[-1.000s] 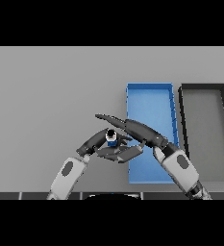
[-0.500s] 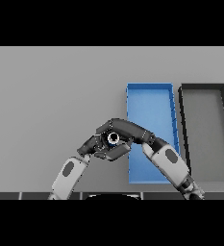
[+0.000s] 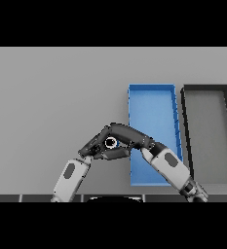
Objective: Pick up the blue pipe and place it into the blue bin.
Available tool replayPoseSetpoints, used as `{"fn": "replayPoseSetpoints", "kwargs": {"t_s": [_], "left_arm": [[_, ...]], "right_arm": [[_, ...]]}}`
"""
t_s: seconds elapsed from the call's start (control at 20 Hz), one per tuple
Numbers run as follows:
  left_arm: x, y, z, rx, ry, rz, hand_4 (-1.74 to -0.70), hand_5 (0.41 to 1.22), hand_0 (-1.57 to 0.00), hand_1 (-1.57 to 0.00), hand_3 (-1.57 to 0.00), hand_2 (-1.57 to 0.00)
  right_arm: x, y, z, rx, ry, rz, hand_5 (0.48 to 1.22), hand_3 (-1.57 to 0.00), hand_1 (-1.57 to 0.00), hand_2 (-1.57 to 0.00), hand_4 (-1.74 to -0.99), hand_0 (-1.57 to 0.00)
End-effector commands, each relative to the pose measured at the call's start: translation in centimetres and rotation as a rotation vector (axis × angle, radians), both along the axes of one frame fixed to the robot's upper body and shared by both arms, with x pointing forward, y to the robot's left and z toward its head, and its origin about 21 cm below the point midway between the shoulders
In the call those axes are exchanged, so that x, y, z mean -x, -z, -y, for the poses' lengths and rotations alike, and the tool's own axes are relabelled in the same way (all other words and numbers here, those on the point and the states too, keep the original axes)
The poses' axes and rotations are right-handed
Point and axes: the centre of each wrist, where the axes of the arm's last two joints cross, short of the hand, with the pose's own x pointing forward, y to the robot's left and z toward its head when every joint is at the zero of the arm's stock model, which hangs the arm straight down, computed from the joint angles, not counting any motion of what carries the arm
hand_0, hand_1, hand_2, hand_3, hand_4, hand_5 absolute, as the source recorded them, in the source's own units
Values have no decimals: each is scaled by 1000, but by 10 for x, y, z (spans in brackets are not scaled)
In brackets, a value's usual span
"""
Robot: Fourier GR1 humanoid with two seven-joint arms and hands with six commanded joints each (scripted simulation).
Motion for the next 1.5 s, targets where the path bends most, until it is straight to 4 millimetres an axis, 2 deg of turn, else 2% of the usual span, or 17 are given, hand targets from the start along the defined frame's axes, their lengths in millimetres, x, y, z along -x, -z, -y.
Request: {"fn": "replayPoseSetpoints", "kwargs": {"t_s": [0.0,0.15,0.2,0.25,0.3,0.4,0.5,0.6,0.7,0.8,0.95,1.1,1.25,1.45], "left_arm": [[-1,-2,2,-9,-4,2,-1731,1221,-1571,-1571,-1426,-1571],[0,-3,-3,-8,-37,62,-1724,1221,-1571,-1571,-1454,-1571],[2,-2,-4,-32,-48,69,-1599,1221,-1462,-1342,-1166,-1293],[2,0,-7,-45,-25,72,-1475,1221,-1169,-1073,-933,-1034],[0,0,-10,-52,6,71,-1372,1221,-935,-858,-746,-827],[-3,0,-10,-91,33,83,-1206,1221,-598,-549,-477,-529],[-3,-2,-7,-136,23,68,-1085,1029,-383,-351,-305,-338],[0,-3,-12,-152,-1,33,-1017,848,-244,-224,-195,-216],[0,0,-12,-151,-13,3,-980,704,-156,-143,-124,-138],[2,1,-11,-142,-23,-32,-969,603,-100,-91,-79,-88],[0,2,-12,-178,-34,-18,-947,513,-50,-46,-40,-45],[-2,3,-12,-192,-44,-26,-922,482,-25,-23,-20,-22],[1,6,-14,-190,-40,-22,-909,464,-12,-11,-10,-11],[0,5,-16,-199,-38,-36,-906,441,-5,-4,-3,-4]], "right_arm": [[-1,0,0,-4,14,0,1160,-1501,-1533,-1535,-1721,-1533],[3,0,-2,-26,32,14,1190,-1535,-1551,-1552,-1731,-1551],[3,1,-3,-27,36,19,1196,-1542,-1555,-1556,-1733,-1555],[6,2,-4,-23,35,17,1201,-1548,-1558,-1559,-1734,-1558],[8,1,-3,-17,37,12,1205,-1553,-1561,-1561,-1736,-1561],[8,-3,-3,5,53,-13,1211,-1559,-1565,-1565,-1738,-1565],[9,-3,-5,10,66,-12,1214,-1563,-1567,-1567,-1739,-1567],[9,-3,-3,5,71,5,1217,-1566,-1568,-1569,-1740,-1568],[6,-1,-5,20,82,3,1218,-1568,-1569,-1569,-1740,-1569],[7,-1,-5,9,75,-9,1219,-1569,-1570,-1570,-1740,-1570],[8,0,-4,-36,66,-29,1220,-1570,-1570,-1570,-1741,-1570],[6,-13,-2,-105,44,-89,1221,-1570,-1571,-1571,-1741,-1571],[1,-42,-1,-150,51,-146,1221,-1571,-1571,-1571,-1741,-1571],[-10,-97,8,-240,-7,-105,1221,-1571,-1571,-1571,-1741,-1571]]}}
